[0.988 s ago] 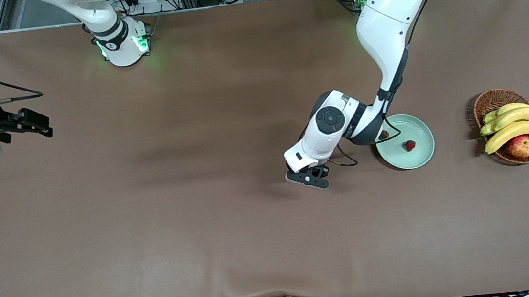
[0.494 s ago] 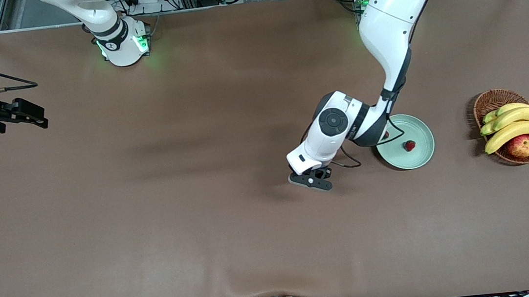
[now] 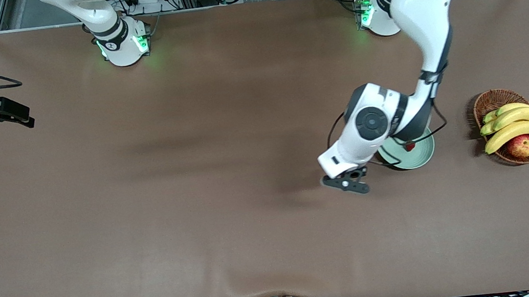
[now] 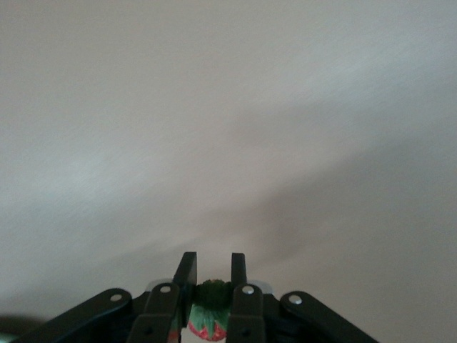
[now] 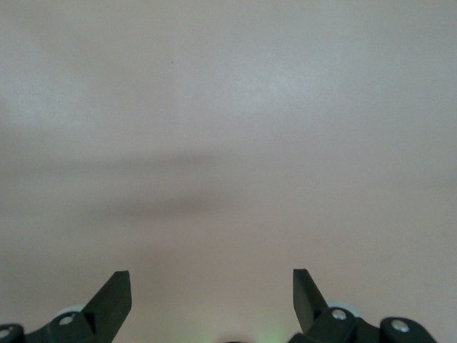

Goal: Collect all strawberries into plate
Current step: 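Carry the strawberry over the plate and open the left gripper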

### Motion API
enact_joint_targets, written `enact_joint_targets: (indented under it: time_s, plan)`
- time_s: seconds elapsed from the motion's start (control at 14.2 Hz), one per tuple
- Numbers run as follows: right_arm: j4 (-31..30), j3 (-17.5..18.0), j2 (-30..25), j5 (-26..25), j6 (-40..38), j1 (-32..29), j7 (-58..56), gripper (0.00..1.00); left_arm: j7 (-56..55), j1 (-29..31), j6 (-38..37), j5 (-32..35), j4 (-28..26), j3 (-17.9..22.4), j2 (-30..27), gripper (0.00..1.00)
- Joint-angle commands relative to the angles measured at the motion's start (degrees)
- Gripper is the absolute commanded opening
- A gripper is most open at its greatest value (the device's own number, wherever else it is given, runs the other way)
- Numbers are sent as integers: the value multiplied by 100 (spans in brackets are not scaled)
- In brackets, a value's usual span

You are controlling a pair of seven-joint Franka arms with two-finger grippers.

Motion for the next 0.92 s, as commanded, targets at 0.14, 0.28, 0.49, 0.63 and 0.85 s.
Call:
enact_joint_targets:
  time_s: [0.14, 0.28, 0.49, 0.63, 0.85]
  plan:
    - [13, -110, -136, 65, -22, 95, 10, 100, 288, 683, 24, 160, -1407, -79, -995, 3]
    - [13, -127, -136, 12, 22, 95, 10, 100, 796, 1095, 24, 160, -1707, -79, -1171, 3]
    - [21, -136, -127, -24, 31, 86, 44, 100, 1343, 1544, 103, 160, -1822, -79, -1102, 3]
    - [30, -145, -119, -32, 39, 51, 62, 100, 1449, 1625, 330, 160, -1892, -88, -909, 5]
    - [170, -145, -84, -24, -13, 7, 27, 100, 1449, 1625, 464, 160, -1928, -79, -803, 69]
